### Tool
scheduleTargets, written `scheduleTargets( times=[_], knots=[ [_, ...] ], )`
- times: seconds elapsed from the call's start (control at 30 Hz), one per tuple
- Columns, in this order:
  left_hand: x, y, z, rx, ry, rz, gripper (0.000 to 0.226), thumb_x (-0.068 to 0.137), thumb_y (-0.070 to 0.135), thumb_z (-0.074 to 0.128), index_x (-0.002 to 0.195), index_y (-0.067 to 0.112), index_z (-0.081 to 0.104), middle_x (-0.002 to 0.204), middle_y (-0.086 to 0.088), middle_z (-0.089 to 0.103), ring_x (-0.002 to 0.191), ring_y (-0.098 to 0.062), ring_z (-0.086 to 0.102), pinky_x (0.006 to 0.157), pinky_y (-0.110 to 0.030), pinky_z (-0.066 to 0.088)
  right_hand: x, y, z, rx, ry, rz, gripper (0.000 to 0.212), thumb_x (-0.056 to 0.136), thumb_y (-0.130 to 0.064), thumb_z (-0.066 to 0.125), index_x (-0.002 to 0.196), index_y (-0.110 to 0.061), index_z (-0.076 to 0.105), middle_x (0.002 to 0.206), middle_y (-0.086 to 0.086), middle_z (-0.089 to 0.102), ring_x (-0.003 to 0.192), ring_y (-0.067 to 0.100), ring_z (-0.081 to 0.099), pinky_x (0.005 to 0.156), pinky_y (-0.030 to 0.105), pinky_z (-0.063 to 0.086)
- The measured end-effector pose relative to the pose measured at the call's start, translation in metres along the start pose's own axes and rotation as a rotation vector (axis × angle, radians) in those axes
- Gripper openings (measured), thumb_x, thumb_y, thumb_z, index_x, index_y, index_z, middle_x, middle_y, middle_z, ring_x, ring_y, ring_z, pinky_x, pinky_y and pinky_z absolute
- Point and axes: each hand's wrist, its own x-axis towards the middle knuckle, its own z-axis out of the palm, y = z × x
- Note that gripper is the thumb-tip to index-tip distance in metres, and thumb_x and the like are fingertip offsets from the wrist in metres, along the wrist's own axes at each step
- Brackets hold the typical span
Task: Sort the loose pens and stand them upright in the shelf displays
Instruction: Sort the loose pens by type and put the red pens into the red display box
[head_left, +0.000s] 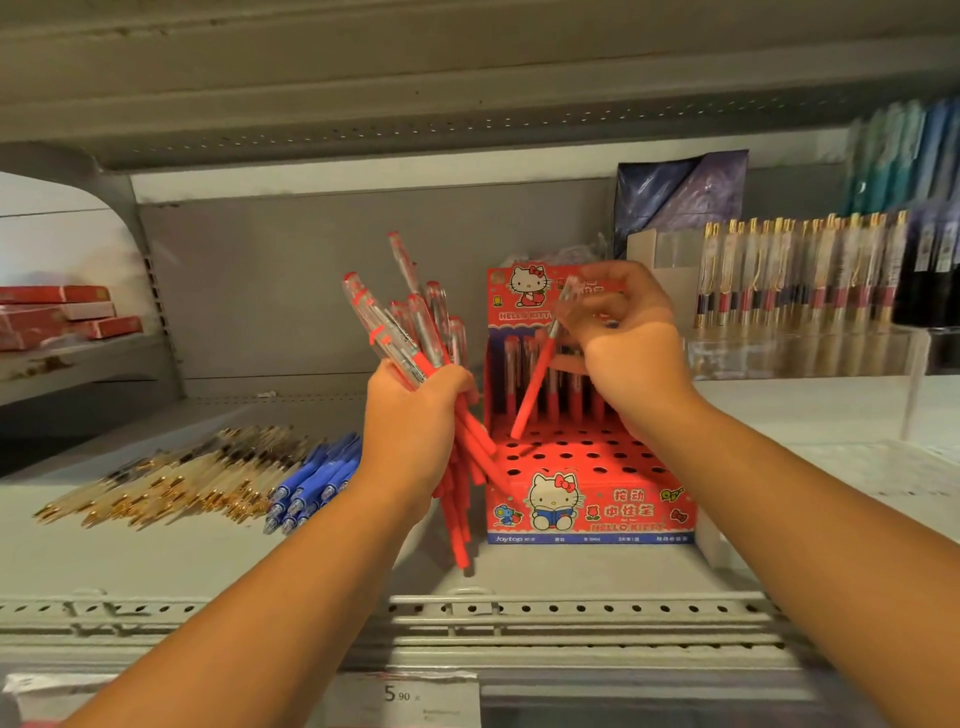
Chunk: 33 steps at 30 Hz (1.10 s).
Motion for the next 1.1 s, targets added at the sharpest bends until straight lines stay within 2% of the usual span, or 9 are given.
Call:
scheduleTargets(
  times=[0.13, 0.23, 0.43, 0.57, 0.67, 0.73, 0.83, 0.97, 1.1],
  knots=[
    [0.000, 0.000, 0.000, 0.026, -0.011, 0.003, 0.022, 0.084, 0.004, 0.057, 0.098, -0.012, 0.056, 0.049, -0.010, 0.053, 0.035, -0.028, 0.055, 0.035, -0.029, 0.045, 0.001, 0.013, 0.002, -0.142, -0.039, -0.059, 0.045, 0.088, 0.003, 0.066, 0.085, -0.040, 0.053, 0.073, -0.008, 0.064, 0.066, 0.020, 0.071, 0.055, 0.045, 0.060],
    [-0.001, 0.001, 0.000, 0.033, -0.025, 0.009, 0.020, 0.084, 0.004, 0.057, 0.098, -0.011, 0.056, 0.047, -0.008, 0.053, 0.035, -0.027, 0.055, 0.035, -0.029, 0.044, 0.002, 0.016, 0.004, -0.165, -0.047, -0.068, 0.058, 0.087, 0.004, 0.066, 0.077, -0.052, 0.053, 0.079, -0.007, 0.063, 0.066, 0.017, 0.070, 0.055, 0.043, 0.060],
    [-0.003, 0.000, 0.000, 0.061, -0.069, 0.028, 0.002, 0.084, 0.001, 0.057, 0.083, 0.000, 0.057, 0.053, -0.009, 0.055, 0.036, -0.026, 0.054, 0.036, -0.033, 0.047, -0.002, 0.027, 0.006, -0.240, -0.140, -0.045, 0.056, 0.086, 0.007, 0.063, 0.080, -0.048, 0.054, 0.075, 0.000, 0.064, 0.074, 0.036, 0.069, 0.063, 0.059, 0.058],
    [-0.001, -0.002, 0.000, 0.081, -0.077, 0.071, 0.009, 0.085, 0.004, 0.063, 0.082, 0.012, 0.061, 0.070, -0.011, 0.064, 0.049, -0.024, 0.057, 0.046, -0.037, 0.051, -0.004, 0.031, 0.010, -0.317, -0.246, -0.025, 0.059, 0.088, 0.010, 0.057, 0.082, -0.050, 0.055, 0.087, 0.011, 0.067, 0.080, 0.036, 0.069, 0.070, 0.056, 0.059],
    [-0.001, -0.003, 0.000, 0.085, -0.089, 0.085, 0.007, 0.086, 0.007, 0.066, 0.086, 0.014, 0.063, 0.076, -0.015, 0.068, 0.052, -0.024, 0.060, 0.048, -0.036, 0.053, -0.003, 0.035, 0.007, -0.470, -0.291, -0.070, 0.052, 0.089, 0.002, 0.060, 0.100, -0.048, 0.055, 0.090, 0.003, 0.069, 0.082, 0.026, 0.069, 0.077, 0.047, 0.059],
    [-0.001, -0.004, -0.001, 0.089, -0.099, 0.095, 0.008, 0.086, 0.008, 0.066, 0.087, 0.016, 0.064, 0.076, -0.013, 0.069, 0.055, -0.023, 0.061, 0.050, -0.035, 0.052, -0.003, 0.037, 0.006, -0.582, -0.344, -0.090, 0.044, 0.088, -0.002, 0.061, 0.116, -0.036, 0.057, 0.092, -0.005, 0.069, 0.081, 0.015, 0.068, 0.079, 0.038, 0.057],
    [-0.003, -0.003, -0.001, 0.076, -0.116, 0.091, 0.006, 0.086, 0.007, 0.067, 0.087, 0.012, 0.065, 0.071, -0.007, 0.067, 0.054, -0.019, 0.061, 0.049, -0.030, 0.051, -0.004, 0.038, 0.006, -0.648, -0.416, -0.043, 0.041, 0.087, -0.004, 0.061, 0.118, -0.030, 0.057, 0.092, -0.009, 0.067, 0.081, 0.013, 0.067, 0.079, 0.037, 0.058],
    [-0.004, -0.002, 0.000, 0.032, -0.154, 0.082, 0.004, 0.087, 0.005, 0.066, 0.086, 0.003, 0.063, 0.060, -0.008, 0.062, 0.045, -0.024, 0.058, 0.044, -0.031, 0.050, -0.006, 0.032, 0.010, -0.540, -0.327, -0.093, 0.034, 0.088, -0.003, 0.059, 0.107, -0.030, 0.063, 0.092, -0.009, 0.066, 0.085, 0.010, 0.065, 0.081, 0.030, 0.054],
    [-0.004, -0.003, -0.001, 0.004, -0.198, 0.086, 0.009, 0.090, 0.005, 0.064, 0.089, -0.002, 0.059, 0.055, -0.009, 0.059, 0.037, -0.026, 0.055, 0.039, -0.027, 0.045, -0.007, 0.017, 0.015, -0.208, -0.247, -0.044, 0.023, 0.089, -0.011, 0.064, 0.092, -0.034, 0.067, 0.089, -0.004, 0.069, 0.084, 0.006, 0.064, 0.074, 0.021, 0.049]
  ],
)
